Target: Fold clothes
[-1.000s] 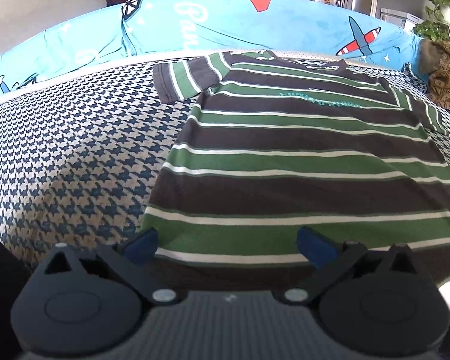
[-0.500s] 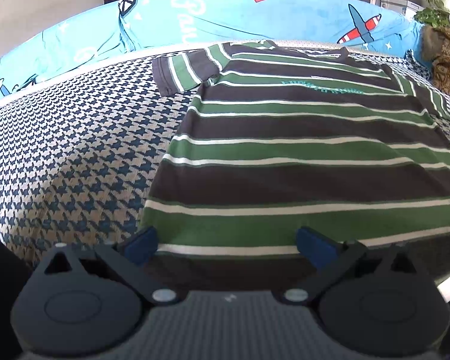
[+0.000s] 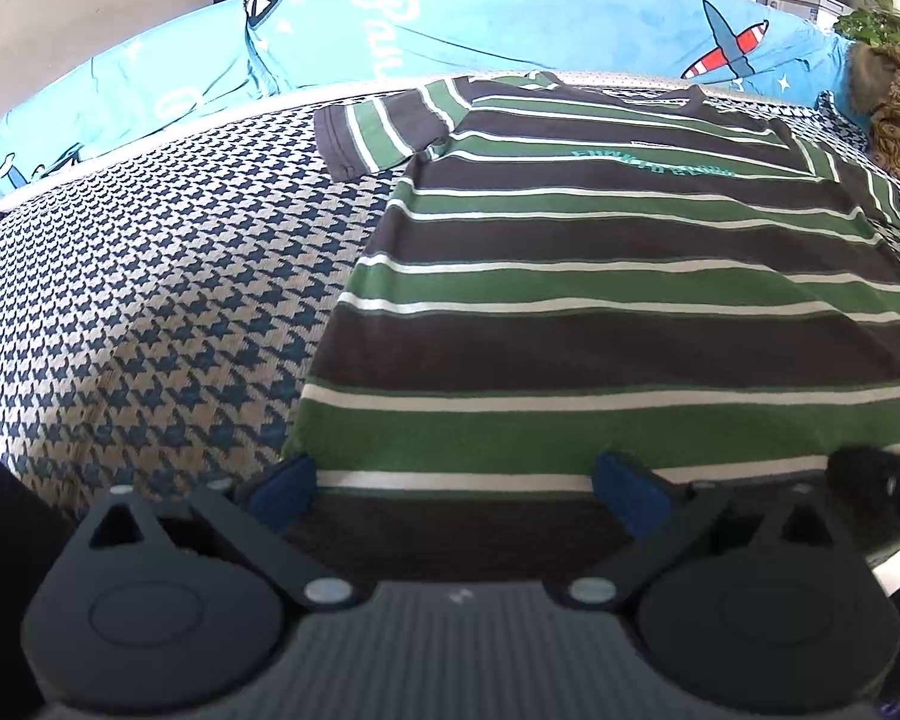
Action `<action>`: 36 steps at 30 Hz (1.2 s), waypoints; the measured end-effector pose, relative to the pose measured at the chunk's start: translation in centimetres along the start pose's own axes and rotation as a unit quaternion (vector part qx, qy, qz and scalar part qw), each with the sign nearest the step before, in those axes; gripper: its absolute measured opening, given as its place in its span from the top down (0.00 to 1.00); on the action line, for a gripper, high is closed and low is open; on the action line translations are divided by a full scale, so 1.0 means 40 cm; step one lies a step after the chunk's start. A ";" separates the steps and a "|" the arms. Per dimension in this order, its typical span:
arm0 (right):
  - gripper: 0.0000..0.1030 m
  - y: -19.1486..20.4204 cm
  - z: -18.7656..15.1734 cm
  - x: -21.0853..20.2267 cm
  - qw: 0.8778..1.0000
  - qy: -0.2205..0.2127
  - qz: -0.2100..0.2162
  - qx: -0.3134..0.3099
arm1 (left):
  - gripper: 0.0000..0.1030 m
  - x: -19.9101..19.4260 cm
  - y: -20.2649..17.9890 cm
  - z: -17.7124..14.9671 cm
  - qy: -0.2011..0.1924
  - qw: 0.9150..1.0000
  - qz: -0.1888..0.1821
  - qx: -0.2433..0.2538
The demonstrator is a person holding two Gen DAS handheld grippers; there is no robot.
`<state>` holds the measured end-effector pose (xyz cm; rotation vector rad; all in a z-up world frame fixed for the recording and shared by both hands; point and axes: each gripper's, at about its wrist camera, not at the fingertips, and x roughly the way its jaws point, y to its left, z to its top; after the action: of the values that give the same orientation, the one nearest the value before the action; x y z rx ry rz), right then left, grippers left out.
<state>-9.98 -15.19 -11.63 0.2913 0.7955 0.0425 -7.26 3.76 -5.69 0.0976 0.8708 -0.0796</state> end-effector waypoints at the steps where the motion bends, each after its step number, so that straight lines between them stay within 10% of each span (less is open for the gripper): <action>1: 0.85 0.003 -0.002 0.000 1.000 0.005 -0.001 -0.006 | 0.00 0.000 -0.001 -0.001 0.000 1.000 0.001 0.001; 24: 0.86 0.015 -0.029 -0.002 0.999 0.043 -0.007 -0.010 | 0.00 -0.001 -0.002 -0.012 0.027 1.000 0.013 0.001; 36: 0.85 0.011 -0.005 -0.032 0.997 -0.046 -0.054 -0.008 | 0.00 -0.012 -0.043 0.015 -0.003 1.000 0.010 0.023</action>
<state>-11.00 -14.91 -10.74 0.2333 0.7172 -0.0651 -7.28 1.97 -5.02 0.1497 0.8628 -0.0818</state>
